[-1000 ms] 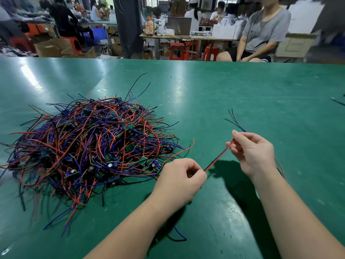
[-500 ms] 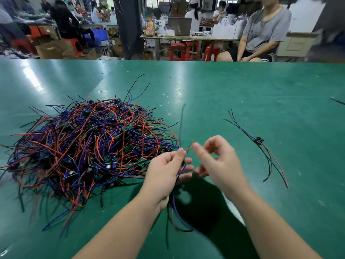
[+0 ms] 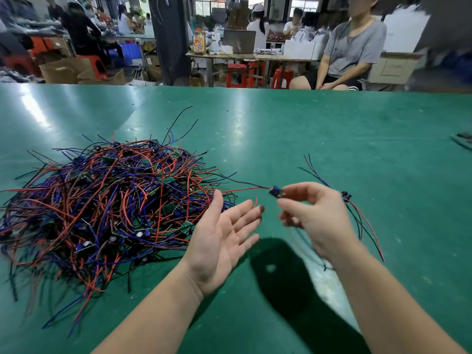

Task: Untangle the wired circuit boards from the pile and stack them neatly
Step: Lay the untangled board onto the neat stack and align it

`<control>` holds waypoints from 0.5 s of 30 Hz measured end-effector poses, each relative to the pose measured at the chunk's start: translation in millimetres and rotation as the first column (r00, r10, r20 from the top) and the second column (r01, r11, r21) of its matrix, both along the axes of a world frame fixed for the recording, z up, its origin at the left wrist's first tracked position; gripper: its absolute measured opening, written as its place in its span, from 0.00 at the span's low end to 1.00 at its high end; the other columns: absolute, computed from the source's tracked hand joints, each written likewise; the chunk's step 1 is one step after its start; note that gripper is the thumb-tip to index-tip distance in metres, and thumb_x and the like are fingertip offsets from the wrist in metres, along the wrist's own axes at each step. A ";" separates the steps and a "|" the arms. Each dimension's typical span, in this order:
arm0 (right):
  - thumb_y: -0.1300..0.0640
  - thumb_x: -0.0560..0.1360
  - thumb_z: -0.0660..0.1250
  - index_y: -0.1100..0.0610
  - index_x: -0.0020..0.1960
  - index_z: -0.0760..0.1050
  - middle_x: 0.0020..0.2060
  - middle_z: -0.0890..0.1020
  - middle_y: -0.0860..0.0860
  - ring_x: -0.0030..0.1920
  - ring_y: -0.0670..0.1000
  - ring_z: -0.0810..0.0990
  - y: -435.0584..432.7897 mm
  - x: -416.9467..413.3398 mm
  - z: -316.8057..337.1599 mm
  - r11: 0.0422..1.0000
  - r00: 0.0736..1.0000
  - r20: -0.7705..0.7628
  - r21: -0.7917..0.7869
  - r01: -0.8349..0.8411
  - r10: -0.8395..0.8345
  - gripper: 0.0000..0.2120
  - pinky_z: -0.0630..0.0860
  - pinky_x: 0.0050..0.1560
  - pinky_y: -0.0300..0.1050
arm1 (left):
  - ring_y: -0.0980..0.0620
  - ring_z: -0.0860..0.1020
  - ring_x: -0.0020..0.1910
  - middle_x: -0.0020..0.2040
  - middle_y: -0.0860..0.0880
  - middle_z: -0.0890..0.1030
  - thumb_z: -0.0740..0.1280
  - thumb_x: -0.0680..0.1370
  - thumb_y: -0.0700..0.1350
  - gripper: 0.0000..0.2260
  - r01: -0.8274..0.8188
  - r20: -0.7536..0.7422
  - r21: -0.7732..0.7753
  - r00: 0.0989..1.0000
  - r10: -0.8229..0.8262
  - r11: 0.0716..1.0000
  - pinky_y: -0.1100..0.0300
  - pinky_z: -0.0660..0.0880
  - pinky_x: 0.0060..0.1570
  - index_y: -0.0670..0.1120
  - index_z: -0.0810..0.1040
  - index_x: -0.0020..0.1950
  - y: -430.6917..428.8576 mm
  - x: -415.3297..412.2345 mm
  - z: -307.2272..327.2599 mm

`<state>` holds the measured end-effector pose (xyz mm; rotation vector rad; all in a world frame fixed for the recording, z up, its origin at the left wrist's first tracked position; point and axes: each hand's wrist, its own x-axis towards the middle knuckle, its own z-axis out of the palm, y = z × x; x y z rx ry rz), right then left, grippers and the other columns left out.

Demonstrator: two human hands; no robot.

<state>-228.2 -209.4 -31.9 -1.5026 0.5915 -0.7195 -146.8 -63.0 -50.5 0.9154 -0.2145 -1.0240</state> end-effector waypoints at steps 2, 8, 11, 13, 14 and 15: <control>0.74 0.70 0.69 0.62 0.38 0.77 0.23 0.79 0.50 0.21 0.46 0.76 -29.5 -4.5 14.6 0.997 0.997 0.003 -0.001 0.082 -0.082 0.08 0.71 0.22 0.34 | 0.52 0.76 0.63 0.61 0.47 0.80 0.55 0.68 0.67 0.36 0.007 0.010 0.007 1.000 -0.007 1.000 0.55 0.70 0.63 0.44 0.71 0.68 0.2 1.4 -1.9; 0.72 0.71 0.68 0.59 0.37 0.75 0.31 0.76 0.56 0.20 0.43 0.76 -130.4 -21.5 17.3 0.891 0.889 -0.054 -0.057 0.451 -0.454 0.10 0.74 0.24 0.33 | 0.52 0.78 0.61 0.59 0.47 0.81 0.56 0.69 0.64 0.33 0.032 0.059 0.027 0.998 -0.034 0.999 0.55 0.69 0.64 0.45 0.73 0.66 0.2 2.7 -2.6; 0.70 0.70 0.69 0.62 0.42 0.78 0.35 0.79 0.57 0.25 0.48 0.79 -158.9 -28.2 -14.6 0.832 0.797 -0.239 -0.139 0.537 -0.554 0.05 0.80 0.31 0.40 | 0.52 0.79 0.60 0.59 0.47 0.82 0.56 0.69 0.64 0.32 0.025 0.075 0.029 0.997 -0.027 0.999 0.55 0.70 0.64 0.45 0.73 0.65 0.8 3.4 -3.1; 0.67 0.69 0.71 0.59 0.44 0.80 0.38 0.83 0.55 0.34 0.54 0.81 -166.5 -31.8 -34.3 0.819 0.727 -0.377 -0.283 0.500 -0.574 0.06 0.81 0.44 0.50 | 0.52 0.79 0.60 0.59 0.46 0.82 0.57 0.68 0.64 0.33 0.020 0.084 0.035 0.996 -0.023 0.999 0.55 0.70 0.63 0.44 0.74 0.65 0.7 4.0 -3.1; 0.65 0.68 0.72 0.56 0.42 0.80 0.39 0.84 0.54 0.37 0.56 0.82 -166.3 -32.7 -37.9 0.815 0.705 -0.412 -0.352 0.461 -0.577 0.06 0.81 0.48 0.51 | 0.52 0.79 0.59 0.58 0.46 0.82 0.57 0.68 0.63 0.33 0.018 0.091 0.040 0.996 -0.021 0.999 0.55 0.71 0.62 0.44 0.74 0.65 0.4 4.1 -3.1; 0.63 0.67 0.72 0.54 0.40 0.80 0.39 0.84 0.54 0.39 0.56 0.83 -165.3 -32.2 -38.0 0.811 0.697 -0.429 -0.412 0.415 -0.574 0.06 0.80 0.49 0.51 | 0.52 0.79 0.59 0.58 0.46 0.82 0.57 0.68 0.63 0.32 0.015 0.100 0.046 0.995 -0.020 0.999 0.56 0.71 0.62 0.44 0.74 0.65 0.2 4.1 -3.0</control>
